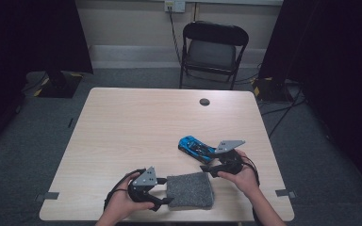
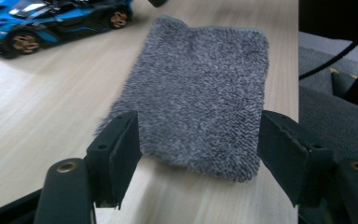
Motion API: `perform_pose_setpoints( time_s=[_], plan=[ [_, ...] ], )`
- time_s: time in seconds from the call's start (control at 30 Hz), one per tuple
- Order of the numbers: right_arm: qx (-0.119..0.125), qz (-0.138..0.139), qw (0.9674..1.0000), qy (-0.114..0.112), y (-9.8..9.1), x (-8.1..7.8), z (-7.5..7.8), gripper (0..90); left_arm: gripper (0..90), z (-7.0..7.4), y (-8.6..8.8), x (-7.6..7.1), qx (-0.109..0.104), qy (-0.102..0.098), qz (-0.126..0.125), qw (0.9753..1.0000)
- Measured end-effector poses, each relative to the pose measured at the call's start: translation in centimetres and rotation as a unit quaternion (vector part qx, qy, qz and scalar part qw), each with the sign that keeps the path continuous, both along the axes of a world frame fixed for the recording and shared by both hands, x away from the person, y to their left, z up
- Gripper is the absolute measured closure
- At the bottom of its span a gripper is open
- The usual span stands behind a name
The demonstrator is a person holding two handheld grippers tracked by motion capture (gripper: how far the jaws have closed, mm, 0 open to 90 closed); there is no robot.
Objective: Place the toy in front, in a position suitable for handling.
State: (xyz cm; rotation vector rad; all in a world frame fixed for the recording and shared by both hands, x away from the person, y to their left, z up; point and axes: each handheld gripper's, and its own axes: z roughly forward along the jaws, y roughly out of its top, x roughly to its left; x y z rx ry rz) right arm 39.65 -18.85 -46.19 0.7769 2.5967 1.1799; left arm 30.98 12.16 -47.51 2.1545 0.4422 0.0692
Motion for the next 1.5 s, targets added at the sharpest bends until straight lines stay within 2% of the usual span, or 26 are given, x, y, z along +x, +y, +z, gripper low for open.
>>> perform_pose_setpoints(
  time_s=[0.2,0.43,0.5,0.57,0.7,0.87,0.97,1.1,1.2,1.3,1.4,1.5],
  plan=[
    [-0.003,0.002,1.0,-0.008,0.1,0.0,-0.1,32.3,29.3,-0.5,-1.4,-0.3,0.014,0.003,-0.008,0.9999],
    [-0.003,0.0,1.0,-0.001,0.0,0.3,-0.5,31.6,29.3,-1.7,-2.2,0.1,0.049,0.011,-0.014,0.9986],
    [-0.006,-0.004,1.0,-0.004,-0.1,0.4,-0.5,30.2,32.9,-1.8,-2.1,0.3,0.057,0.005,-0.019,0.9982],
    [-0.005,-0.007,1.0,-0.004,-0.4,0.5,-0.4,29.2,37.4,-1.6,-2.2,0.5,0.073,0.0,-0.018,0.9972],
    [-0.006,-0.022,0.9997,-0.009,-0.9,0.7,-0.4,23.6,40.4,-1.1,-2.0,0.8,0.102,-0.013,-0.017,0.9946],
    [-0.012,-0.037,0.9991,-0.013,-1.6,1.1,-0.6,18.1,39.6,-0.9,-0.3,1.7,0.112,-0.013,0.015,0.9936],
    [-0.015,-0.047,0.9985,-0.024,-1.8,1.3,-0.8,16.3,37.4,-0.9,1.0,2.6,0.108,-0.006,0.034,0.9936],
    [-0.013,-0.053,0.9983,-0.021,-2.1,2.1,-1.2,13.8,36.5,-1.0,2.4,3.1,0.105,0.005,0.058,0.9928],
    [-0.023,-0.046,0.9985,-0.015,-1.9,2.7,-1.8,13.8,36.2,-0.9,3.3,3.5,0.113,0.009,0.069,0.9912],
    [-0.028,-0.047,0.9985,-0.009,-1.7,3.1,-2.5,13.8,36.1,-1.1,4.1,3.9,0.113,0.012,0.093,0.9891],
    [-0.032,-0.044,0.9985,-0.004,-1.4,3.5,-3.0,13.8,36.4,-1.2,4.4,4.4,0.112,0.005,0.113,0.9873],
    [-0.043,-0.037,0.9984,-0.006,-1.1,3.8,-3.6,13.8,37.6,-1.3,4.7,5.3,0.109,0.004,0.147,0.9831]
  ],
)
